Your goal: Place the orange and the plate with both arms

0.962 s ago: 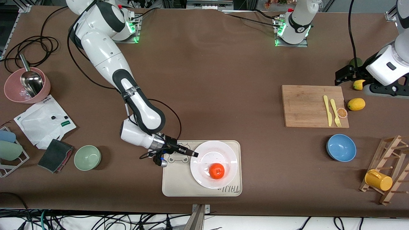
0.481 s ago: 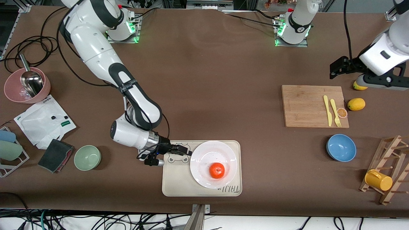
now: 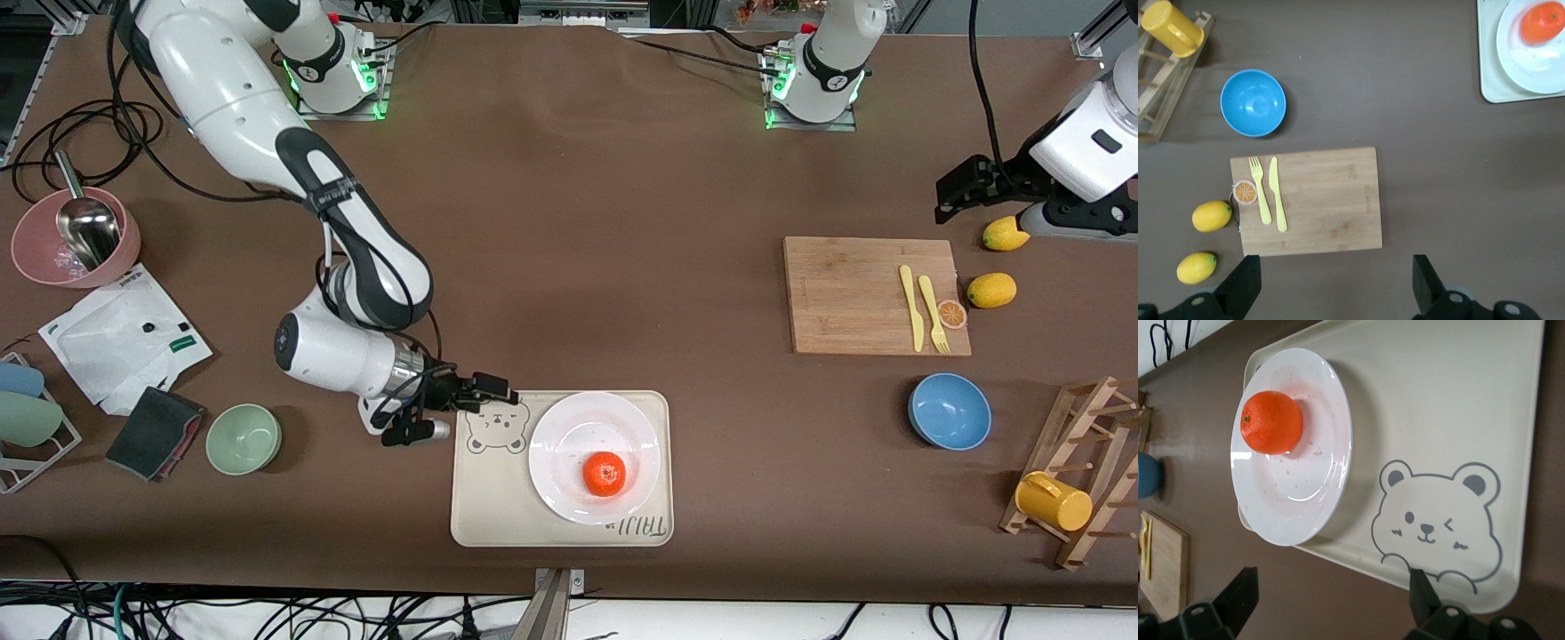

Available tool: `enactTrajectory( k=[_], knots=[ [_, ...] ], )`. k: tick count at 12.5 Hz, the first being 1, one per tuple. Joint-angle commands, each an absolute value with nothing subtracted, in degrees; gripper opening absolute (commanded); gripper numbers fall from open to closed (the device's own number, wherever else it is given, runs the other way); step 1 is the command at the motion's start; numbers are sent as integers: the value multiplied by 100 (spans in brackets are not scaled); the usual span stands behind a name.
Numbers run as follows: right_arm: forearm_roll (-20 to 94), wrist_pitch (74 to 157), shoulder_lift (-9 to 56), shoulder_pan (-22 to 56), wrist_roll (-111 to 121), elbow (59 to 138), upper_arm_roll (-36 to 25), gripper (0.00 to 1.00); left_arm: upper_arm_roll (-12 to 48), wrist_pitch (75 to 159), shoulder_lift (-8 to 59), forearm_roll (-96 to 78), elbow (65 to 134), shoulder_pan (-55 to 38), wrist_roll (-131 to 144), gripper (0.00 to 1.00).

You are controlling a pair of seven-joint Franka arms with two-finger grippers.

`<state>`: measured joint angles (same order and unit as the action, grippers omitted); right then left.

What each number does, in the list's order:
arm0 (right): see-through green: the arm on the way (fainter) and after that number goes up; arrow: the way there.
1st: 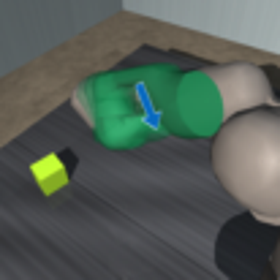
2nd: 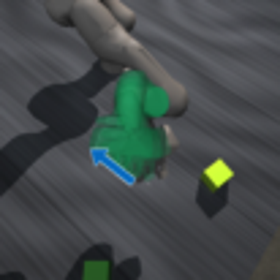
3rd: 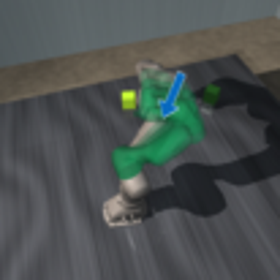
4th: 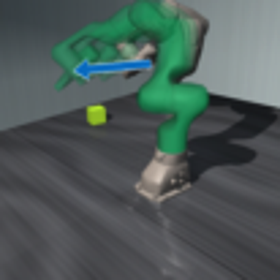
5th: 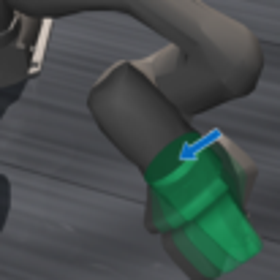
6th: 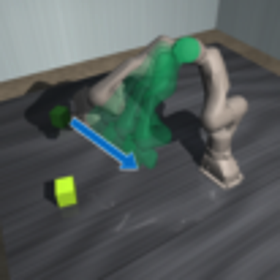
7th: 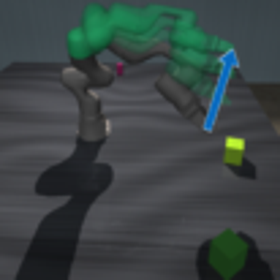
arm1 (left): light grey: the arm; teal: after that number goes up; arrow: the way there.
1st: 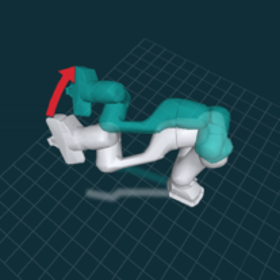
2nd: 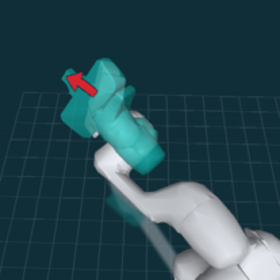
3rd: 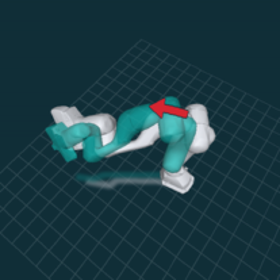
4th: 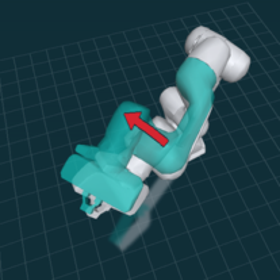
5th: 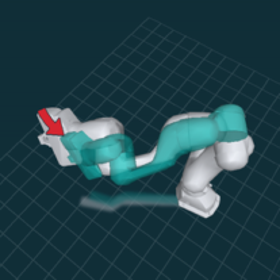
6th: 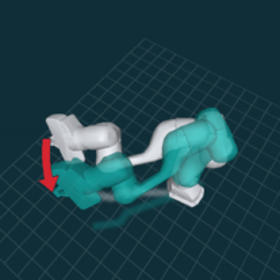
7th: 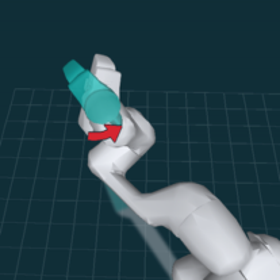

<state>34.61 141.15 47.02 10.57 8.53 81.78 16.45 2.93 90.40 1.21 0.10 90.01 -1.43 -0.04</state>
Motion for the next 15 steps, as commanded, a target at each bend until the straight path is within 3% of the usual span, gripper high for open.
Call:
enactTrajectory(
  k=[1,10,15],
  knots=[
    [3026,13635,3431,993,817,9429,1293,100,299,9481,386,-35,8947,-79,18,100],
    [1091,10409,750,984,756,10019,159,100,343,9439,352,-35,8939,-106,35,100],
    [309,9712,-70,915,738,10028,35,100,299,9422,343,-26,8938,-62,53,100]
  ],
)
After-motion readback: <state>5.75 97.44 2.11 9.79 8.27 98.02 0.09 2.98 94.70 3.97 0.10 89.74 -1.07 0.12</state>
